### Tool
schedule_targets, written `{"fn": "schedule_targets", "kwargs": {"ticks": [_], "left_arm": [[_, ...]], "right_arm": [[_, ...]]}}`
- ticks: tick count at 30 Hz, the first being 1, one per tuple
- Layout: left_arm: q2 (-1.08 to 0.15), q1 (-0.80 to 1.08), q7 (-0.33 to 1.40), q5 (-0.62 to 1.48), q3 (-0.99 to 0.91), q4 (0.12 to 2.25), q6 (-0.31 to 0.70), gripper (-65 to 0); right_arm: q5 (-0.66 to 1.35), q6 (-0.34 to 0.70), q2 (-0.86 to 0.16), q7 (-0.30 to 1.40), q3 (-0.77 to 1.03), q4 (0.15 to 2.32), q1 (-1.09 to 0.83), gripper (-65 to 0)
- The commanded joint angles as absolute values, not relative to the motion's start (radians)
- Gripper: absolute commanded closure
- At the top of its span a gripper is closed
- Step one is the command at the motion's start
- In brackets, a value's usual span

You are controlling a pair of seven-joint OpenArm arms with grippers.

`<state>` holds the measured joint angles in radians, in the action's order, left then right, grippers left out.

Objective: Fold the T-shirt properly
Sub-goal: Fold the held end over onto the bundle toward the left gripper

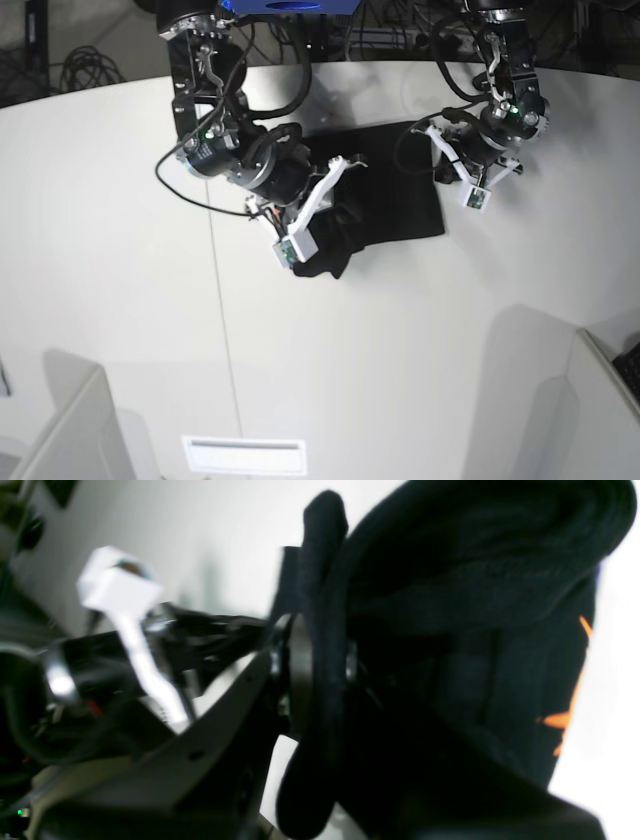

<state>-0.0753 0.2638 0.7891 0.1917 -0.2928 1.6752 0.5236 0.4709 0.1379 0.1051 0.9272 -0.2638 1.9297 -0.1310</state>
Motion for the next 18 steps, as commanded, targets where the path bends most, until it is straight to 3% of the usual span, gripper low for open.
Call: {"fn": "schedule_targets", "kwargs": {"ticks": [1, 14, 18], "left_arm": [[-0.082, 0.277, 0.82, 0.168, -0.294, 1.676, 0.522, 0.0], [-0.082, 0.282, 0.819, 0.168, -0.294, 1.679, 0.522, 0.0], [-0.082, 0.283, 0.819, 0.168, -0.294, 1.679, 0.522, 0.0]], "right_arm": [[0.489, 0.137, 0.111, 0.895, -0.28, 1.946, -0.116, 0.0], [0.487, 0.131, 0.113, 0.855, -0.395, 1.943, -0.119, 0.0], [0.489, 0.071, 0.113, 0.84, -0.449, 1.899, -0.101, 0.0]]}}
